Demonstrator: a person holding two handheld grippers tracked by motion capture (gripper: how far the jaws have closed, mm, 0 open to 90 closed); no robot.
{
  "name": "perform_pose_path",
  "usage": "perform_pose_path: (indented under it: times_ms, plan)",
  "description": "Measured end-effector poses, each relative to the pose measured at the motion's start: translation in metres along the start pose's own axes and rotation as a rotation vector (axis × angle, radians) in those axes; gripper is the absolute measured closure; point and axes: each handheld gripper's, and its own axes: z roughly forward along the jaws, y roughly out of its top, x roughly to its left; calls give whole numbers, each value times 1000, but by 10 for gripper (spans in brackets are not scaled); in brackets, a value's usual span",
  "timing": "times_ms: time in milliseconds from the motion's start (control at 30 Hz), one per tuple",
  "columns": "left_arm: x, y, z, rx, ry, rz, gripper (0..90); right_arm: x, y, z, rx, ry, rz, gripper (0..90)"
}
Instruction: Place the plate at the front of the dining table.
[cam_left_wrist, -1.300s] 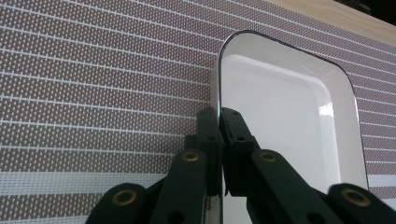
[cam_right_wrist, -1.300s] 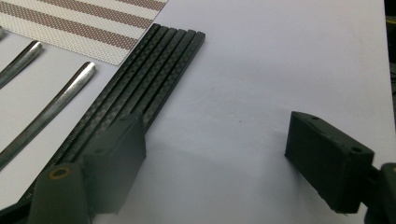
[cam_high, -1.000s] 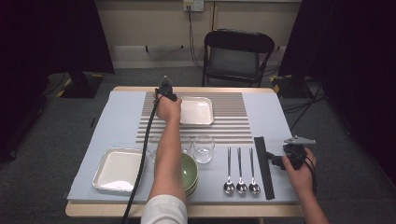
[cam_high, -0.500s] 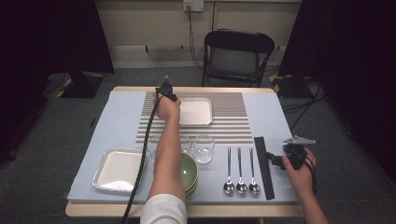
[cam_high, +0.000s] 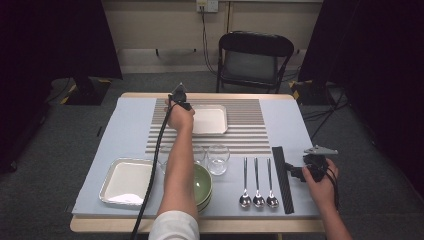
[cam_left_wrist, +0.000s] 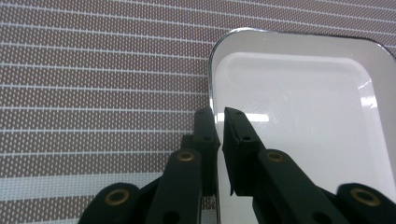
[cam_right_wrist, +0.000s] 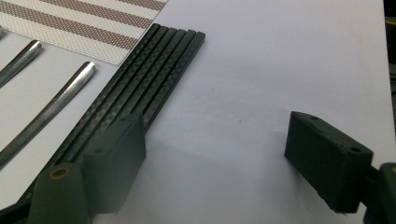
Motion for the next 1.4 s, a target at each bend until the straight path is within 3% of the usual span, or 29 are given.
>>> perform_pose_path:
  times_ms: [200,500,667,867,1167,1400]
  plan:
    - [3,0,1,5,-24,-27,885,0,0,0,0,1,0,197]
    - [3,1,2,3,-26,-31,890,0,0,0,0,3,0,196]
    - [1,1,2,-10,-6,-3,890,0,0,0,0,3,-1,196]
    - [3,3,3,-4,-19,-27,892,0,0,0,1,1,1,196]
    - [3,7,0,0,-18,-22,900,0,0,0,1,1,1,196]
    - [0,5,2,-15,-13,13,868,0,0,0,1,1,1,196]
